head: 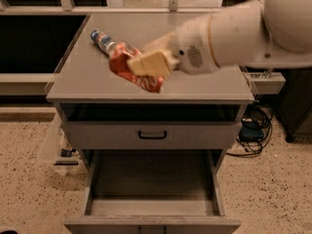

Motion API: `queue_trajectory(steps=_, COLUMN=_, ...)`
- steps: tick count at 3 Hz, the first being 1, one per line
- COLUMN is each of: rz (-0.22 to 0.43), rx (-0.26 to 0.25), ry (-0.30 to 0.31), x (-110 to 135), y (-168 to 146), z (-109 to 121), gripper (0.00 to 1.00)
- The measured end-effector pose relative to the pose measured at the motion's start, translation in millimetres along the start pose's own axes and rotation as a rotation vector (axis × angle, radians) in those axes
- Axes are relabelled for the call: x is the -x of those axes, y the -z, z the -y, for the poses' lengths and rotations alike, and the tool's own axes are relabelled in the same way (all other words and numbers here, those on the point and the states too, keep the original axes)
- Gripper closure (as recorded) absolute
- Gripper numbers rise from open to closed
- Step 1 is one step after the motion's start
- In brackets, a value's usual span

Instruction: Place coke can into middle drawer

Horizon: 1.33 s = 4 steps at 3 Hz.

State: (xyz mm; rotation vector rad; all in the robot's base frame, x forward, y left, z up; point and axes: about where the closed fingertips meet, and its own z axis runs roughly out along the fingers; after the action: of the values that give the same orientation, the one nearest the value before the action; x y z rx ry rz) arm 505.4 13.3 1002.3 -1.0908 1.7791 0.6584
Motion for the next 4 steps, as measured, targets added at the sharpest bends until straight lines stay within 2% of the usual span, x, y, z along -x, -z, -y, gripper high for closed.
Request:
queue_trajectory(steps=1, rz=-0.049, rx=-0.124, ry=-0.199, x=-80, y=36, z=0, gripper=1.00)
queue_trajectory(steps=2, rz=-0.140, rx=-0.220, ry=-0.372, x=-184, y=54, z=-6, gripper=1.00)
queue_trajectory(steps=3, rz=-0.178, rx=-0.196, ry=-0.393, x=-206, y=46, z=-21, gripper=1.00)
queue_trajectory(steps=4, rz=-0.178, rx=-0.196, ry=-0.392, x=-206, y=46, z=-21, gripper=1.00)
